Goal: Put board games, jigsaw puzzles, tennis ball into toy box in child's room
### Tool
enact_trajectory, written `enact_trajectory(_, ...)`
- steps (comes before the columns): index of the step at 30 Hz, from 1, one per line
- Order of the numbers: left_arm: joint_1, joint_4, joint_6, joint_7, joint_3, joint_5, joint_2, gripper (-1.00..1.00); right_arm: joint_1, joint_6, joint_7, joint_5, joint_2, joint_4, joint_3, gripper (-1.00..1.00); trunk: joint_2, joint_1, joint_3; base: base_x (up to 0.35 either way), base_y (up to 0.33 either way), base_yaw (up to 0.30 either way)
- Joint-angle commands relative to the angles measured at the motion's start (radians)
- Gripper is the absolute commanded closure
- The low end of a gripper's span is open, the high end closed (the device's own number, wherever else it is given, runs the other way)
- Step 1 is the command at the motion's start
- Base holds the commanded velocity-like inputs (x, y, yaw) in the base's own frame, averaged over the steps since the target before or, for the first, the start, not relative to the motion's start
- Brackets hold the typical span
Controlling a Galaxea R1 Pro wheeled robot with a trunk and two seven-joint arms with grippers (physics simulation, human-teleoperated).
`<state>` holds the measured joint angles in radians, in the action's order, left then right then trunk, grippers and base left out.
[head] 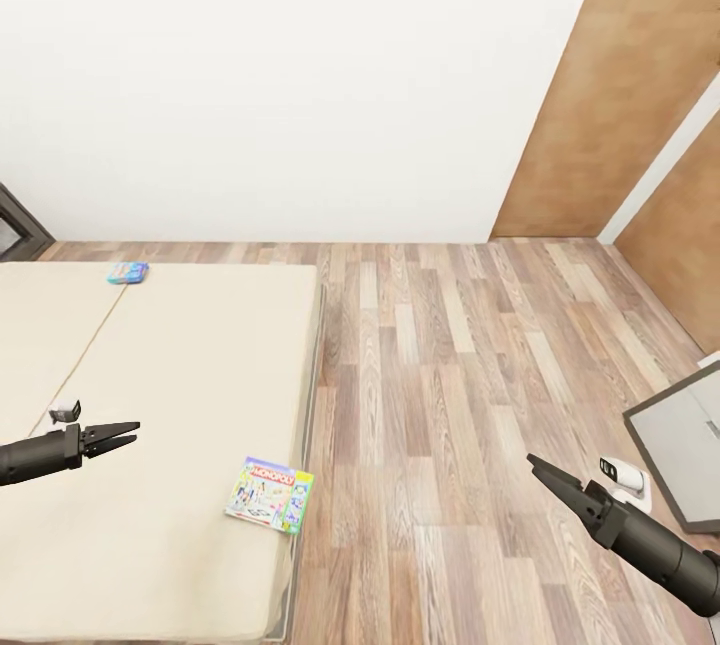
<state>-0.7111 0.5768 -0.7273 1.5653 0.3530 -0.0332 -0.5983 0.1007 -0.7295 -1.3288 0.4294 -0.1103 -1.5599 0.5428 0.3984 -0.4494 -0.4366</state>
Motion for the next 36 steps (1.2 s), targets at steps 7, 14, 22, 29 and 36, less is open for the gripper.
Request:
enact_trajectory(7, -0.001, 0.0, -0.011, 0.005, 0.001, -0.004, 0.0, -1.0, 0.001, -0.008, -0.003, 0.005, 0.0, 0.0, 0.001, -1.0, 0.002, -0.001, 0.01, 0.0, 0.0, 0.0)
enact_trajectory(14, -0.001, 0.0, -0.01, 0.005, 0.001, -0.004, 0.001, -1.0, 0.001, -0.008, -0.004, 0.006, 0.0, 0.001, 0.002, -1.0, 0.002, -0.001, 0.022, 0.0, 0.0, 0.0)
enact_trajectory(22, -0.001, 0.0, 0.011, 0.005, 0.001, -0.003, 0.002, -1.0, 0.001, -0.008, -0.003, 0.004, 0.0, 0.004, 0.002, -1.0, 0.002, -0.001, 0.035, 0.0, 0.0, 0.0)
enact_trajectory(29, -0.001, 0.0, 0.018, 0.005, 0.001, -0.003, 0.002, -1.0, 0.001, -0.008, -0.004, 0.005, 0.0, 0.005, 0.002, -1.0, 0.002, -0.001, 0.046, 0.0, 0.0, 0.0)
enact_trajectory(36, -0.001, 0.0, 0.02, 0.005, 0.001, -0.002, 0.002, -1.0, 0.001, -0.008, -0.005, 0.006, 0.0, 0.006, 0.002, -1.0, 0.002, -0.001, 0.058, 0.0, 0.0, 0.0)
